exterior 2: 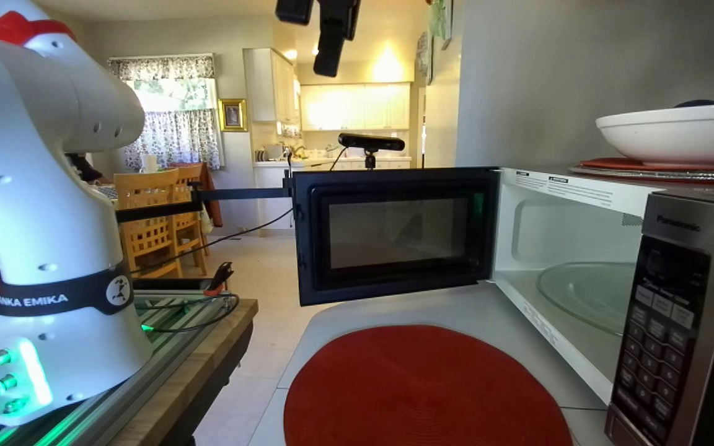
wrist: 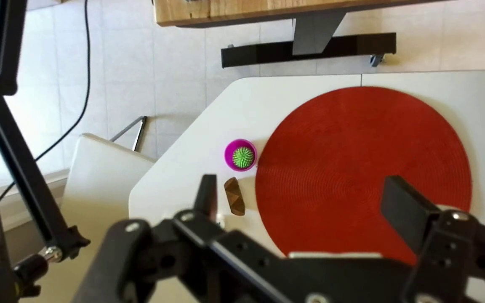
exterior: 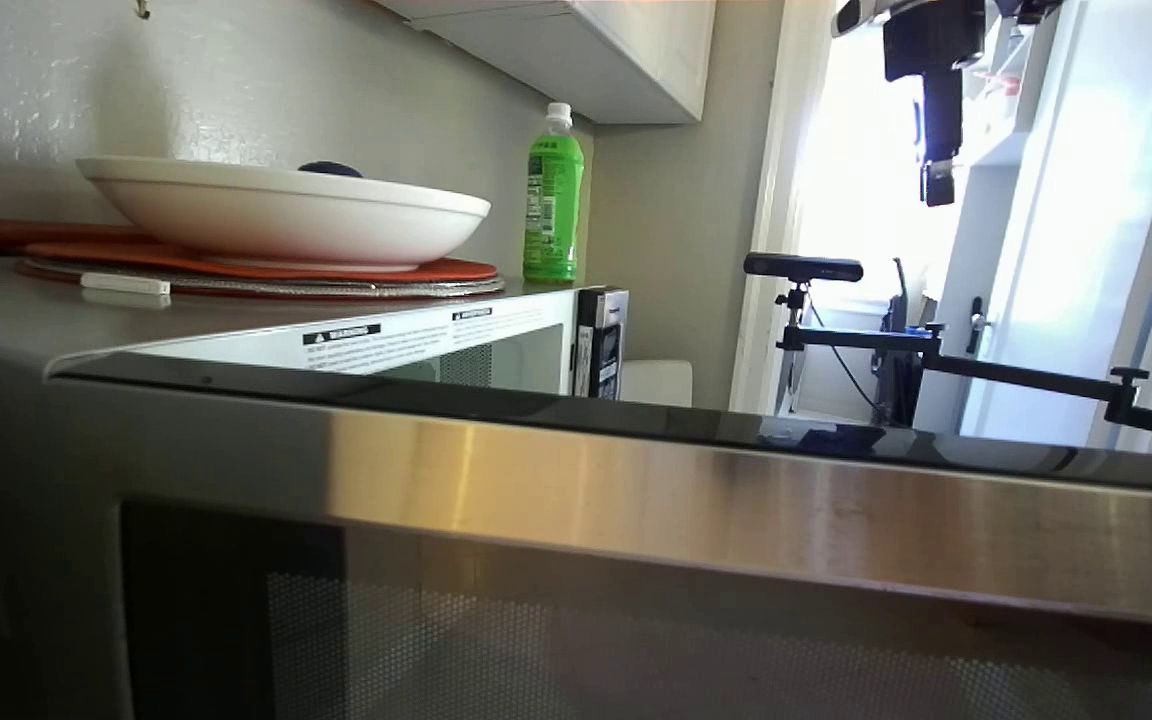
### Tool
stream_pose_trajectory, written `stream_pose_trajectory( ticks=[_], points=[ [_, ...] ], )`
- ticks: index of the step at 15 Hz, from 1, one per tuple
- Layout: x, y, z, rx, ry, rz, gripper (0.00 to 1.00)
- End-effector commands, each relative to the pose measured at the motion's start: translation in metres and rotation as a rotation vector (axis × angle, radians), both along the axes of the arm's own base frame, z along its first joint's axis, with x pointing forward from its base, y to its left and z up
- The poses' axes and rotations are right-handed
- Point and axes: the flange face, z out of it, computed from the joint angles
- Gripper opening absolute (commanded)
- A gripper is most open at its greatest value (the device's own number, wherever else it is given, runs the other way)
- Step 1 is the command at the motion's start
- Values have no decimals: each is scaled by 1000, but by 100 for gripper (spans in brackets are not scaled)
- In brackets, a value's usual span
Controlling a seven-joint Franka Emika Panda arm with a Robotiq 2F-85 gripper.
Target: Pick up the cup from the counter and put it in the oven
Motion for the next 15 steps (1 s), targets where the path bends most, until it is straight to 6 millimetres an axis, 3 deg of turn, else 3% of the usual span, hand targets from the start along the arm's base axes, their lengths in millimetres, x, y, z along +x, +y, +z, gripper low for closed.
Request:
stream_pose_trajectory(
  ticks=[1, 9, 10, 11, 15],
  points=[
    [-17, -19, -30, 16, -121, -73, 100],
    [-46, -44, -122, 28, -269, -105, 100],
    [-50, -47, -130, 31, -268, -111, 100],
    [-37, -57, -131, 47, -255, -123, 100],
    [-43, -78, -147, 68, -275, -153, 100]
  ],
)
